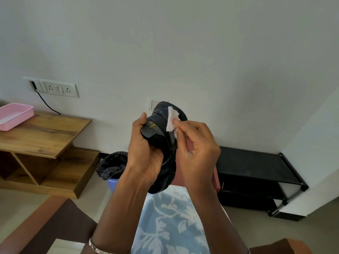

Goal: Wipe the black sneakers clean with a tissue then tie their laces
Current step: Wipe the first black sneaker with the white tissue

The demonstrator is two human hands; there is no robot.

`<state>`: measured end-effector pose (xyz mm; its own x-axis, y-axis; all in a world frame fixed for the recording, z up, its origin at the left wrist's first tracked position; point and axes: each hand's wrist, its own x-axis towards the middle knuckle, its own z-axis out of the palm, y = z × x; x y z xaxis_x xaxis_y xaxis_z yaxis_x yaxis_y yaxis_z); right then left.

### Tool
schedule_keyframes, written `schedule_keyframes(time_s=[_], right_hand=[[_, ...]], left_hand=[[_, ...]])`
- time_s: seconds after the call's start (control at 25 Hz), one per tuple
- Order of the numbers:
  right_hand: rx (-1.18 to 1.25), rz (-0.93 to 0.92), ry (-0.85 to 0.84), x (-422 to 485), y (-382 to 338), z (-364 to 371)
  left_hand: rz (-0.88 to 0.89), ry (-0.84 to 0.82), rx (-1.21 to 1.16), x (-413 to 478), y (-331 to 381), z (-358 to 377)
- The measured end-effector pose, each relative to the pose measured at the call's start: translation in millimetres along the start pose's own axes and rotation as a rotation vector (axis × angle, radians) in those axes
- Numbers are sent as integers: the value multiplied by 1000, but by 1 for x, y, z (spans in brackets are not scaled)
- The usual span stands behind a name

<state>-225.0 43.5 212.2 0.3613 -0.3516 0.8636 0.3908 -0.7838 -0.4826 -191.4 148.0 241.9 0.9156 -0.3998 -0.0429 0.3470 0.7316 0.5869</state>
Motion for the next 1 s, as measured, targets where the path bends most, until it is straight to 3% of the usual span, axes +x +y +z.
schedule_keyframes(time_s=[0.2, 0.48, 0.72, 1.0], right_hand=[[2, 135, -14, -26, 10, -7], [-32, 6, 48, 7, -6, -5], [-10, 97, 37, -30, 7, -9], [-98, -3, 38, 20, 3, -6]], left_hand=[[29, 32, -23, 6, 0, -4], [-30, -41, -16, 1, -15, 0], [-1, 30, -50, 5, -7, 0], [-51, -5, -37, 6, -14, 2]])
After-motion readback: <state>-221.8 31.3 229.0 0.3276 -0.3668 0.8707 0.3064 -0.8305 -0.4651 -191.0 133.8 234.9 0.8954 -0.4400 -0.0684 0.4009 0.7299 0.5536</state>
